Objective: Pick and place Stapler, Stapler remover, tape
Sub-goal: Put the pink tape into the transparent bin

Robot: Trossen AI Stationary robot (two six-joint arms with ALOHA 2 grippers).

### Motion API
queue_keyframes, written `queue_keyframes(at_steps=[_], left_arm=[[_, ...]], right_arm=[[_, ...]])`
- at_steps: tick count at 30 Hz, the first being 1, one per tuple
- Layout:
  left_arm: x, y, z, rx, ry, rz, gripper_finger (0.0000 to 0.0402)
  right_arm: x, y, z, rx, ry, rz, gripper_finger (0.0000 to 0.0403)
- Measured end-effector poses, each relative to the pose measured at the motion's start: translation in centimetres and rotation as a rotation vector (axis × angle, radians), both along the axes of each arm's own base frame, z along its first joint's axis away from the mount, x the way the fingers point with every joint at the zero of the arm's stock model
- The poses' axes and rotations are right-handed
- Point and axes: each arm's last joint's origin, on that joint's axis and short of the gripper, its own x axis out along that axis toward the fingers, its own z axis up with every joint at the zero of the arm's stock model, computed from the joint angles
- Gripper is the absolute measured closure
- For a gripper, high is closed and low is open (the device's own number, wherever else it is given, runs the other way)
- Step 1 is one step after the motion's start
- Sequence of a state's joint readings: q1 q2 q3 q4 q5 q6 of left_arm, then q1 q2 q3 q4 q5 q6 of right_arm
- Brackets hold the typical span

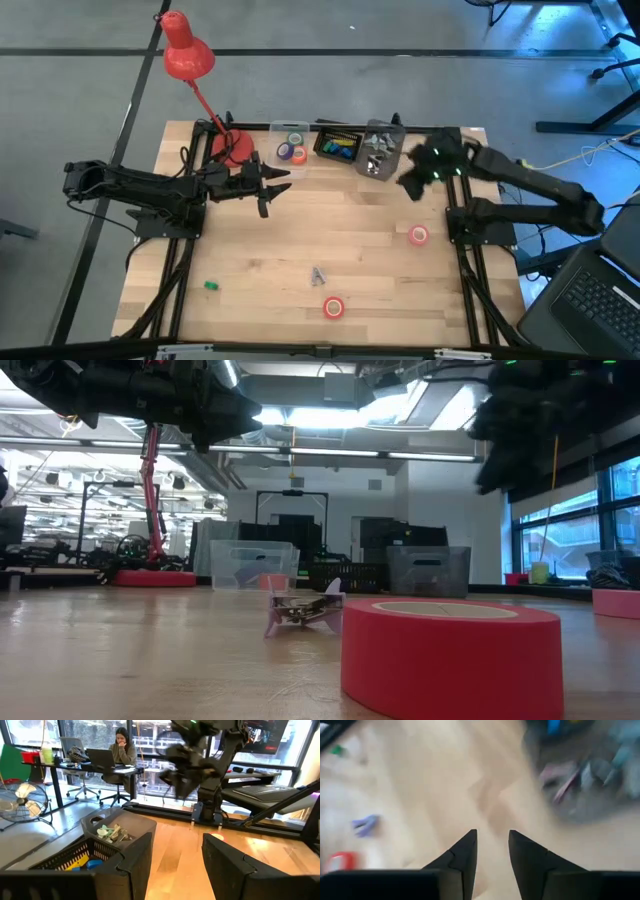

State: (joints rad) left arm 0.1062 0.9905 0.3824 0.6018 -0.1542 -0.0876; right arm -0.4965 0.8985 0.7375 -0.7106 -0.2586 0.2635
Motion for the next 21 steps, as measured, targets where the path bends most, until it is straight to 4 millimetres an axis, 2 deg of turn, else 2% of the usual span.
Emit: queue_keyframes(at_steps=[6, 12, 14, 21], left_arm=[[0.0, 0.0, 0.0, 0.013, 0.004, 0.002, 0.0238], [0.0, 0.0, 0.0, 0.014, 0.004, 0.003, 0.0238], [0.0, 0.0, 0.0, 0.02, 0.005, 0.003, 0.0238], [0.0, 0.0, 0.0, 0.022, 0.006, 0.01, 0.0238]], right_arm=[[-3.2, 4.4, -3.2, 0.164, -0.035, -0.121, 0.03], [-5.3, 6.2, -5.7, 0.287, 0.144, -0.247, 0.0303], [-5.7, 6.5, -6.1, 0.293, 0.217, -0.256, 0.0303], [-4.9, 7.0, -6.6, 0.283, 0.298, -0.18, 0.0303]])
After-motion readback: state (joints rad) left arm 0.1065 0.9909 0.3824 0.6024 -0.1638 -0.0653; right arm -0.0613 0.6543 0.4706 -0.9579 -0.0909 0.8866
